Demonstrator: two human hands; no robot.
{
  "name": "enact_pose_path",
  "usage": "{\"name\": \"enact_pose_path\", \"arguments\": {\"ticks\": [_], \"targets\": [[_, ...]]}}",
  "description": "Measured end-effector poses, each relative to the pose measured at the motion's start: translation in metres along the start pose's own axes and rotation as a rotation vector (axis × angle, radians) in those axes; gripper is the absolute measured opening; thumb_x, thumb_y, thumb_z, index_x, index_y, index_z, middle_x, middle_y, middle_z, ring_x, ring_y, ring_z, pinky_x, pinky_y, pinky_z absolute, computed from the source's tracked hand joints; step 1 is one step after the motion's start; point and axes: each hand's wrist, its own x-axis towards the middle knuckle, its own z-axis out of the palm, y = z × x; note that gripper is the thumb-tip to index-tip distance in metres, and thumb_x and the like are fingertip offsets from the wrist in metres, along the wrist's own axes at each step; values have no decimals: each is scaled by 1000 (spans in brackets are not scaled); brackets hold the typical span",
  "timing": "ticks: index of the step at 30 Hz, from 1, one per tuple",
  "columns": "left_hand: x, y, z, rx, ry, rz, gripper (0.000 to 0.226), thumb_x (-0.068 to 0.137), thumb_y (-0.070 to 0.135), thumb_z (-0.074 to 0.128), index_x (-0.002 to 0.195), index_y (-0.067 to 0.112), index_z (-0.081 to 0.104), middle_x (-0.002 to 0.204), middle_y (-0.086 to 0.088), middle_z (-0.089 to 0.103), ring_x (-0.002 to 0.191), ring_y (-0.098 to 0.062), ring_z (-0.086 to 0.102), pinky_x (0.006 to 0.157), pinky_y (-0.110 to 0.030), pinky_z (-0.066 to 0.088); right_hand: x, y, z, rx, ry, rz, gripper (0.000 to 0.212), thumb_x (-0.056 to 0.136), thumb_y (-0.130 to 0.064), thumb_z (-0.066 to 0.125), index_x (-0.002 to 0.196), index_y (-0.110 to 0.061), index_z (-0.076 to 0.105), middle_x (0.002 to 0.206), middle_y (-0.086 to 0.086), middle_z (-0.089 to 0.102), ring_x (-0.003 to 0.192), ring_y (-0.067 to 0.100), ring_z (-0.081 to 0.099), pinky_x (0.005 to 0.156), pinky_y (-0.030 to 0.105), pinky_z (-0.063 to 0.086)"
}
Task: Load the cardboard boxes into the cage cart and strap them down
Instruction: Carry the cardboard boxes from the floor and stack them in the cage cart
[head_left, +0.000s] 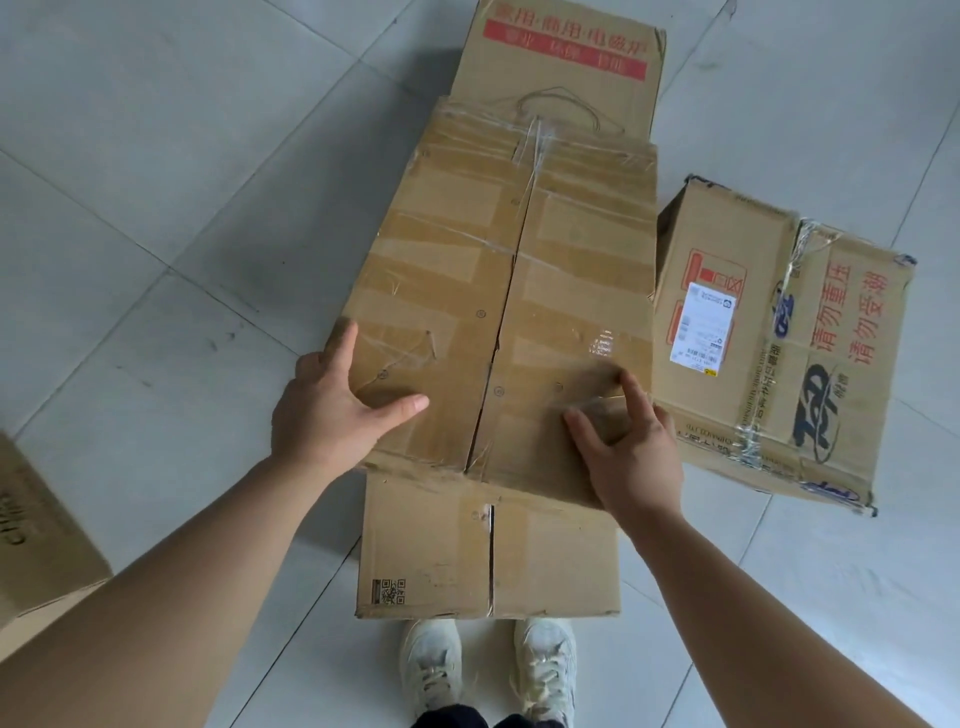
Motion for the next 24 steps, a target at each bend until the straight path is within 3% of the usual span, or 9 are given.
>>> {"name": "enact_pose_path", "arguments": {"ticks": [4, 11, 15, 24], "targets": [[-36, 11, -43, -2, 14, -25, 119, 45, 94, 42, 147, 37, 19, 139, -10, 41, 115, -31, 54, 88, -41, 49, -19, -27, -37, -50, -43, -3, 75, 74, -60, 65, 141, -38, 39, 124, 5, 50, 104, 25, 58, 83, 33, 47], [-124, 11, -128, -15, 67, -97, 116, 47, 93, 40, 146, 36, 23, 138, -9, 42, 114, -30, 56, 86, -40, 51, -80, -78, -97, -74, -136, -103, 75, 74, -66, 62, 140, -40, 38, 123, 3, 51, 102, 22, 57, 80, 33, 50], [-184, 12, -167, -85, 145, -163, 112, 49, 90, 42, 145, 35, 26, 136, -8, 43, 115, -30, 54, 86, -43, 51, -106, -116, -138, -88, -170, -231, 76, 74, -64, 63, 141, -37, 39, 126, 3, 51, 105, 21, 57, 78, 30, 48], [-339, 22, -243, -311, 443, -406, 100, 58, 83, 58, 142, 40, 27, 132, -4, 46, 115, -28, 54, 87, -45, 49, -175, -214, -239, -190, -261, -594, 78, 73, -70, 56, 142, -38, 36, 138, 0, 46, 120, 21, 50, 92, 33, 44]]}}
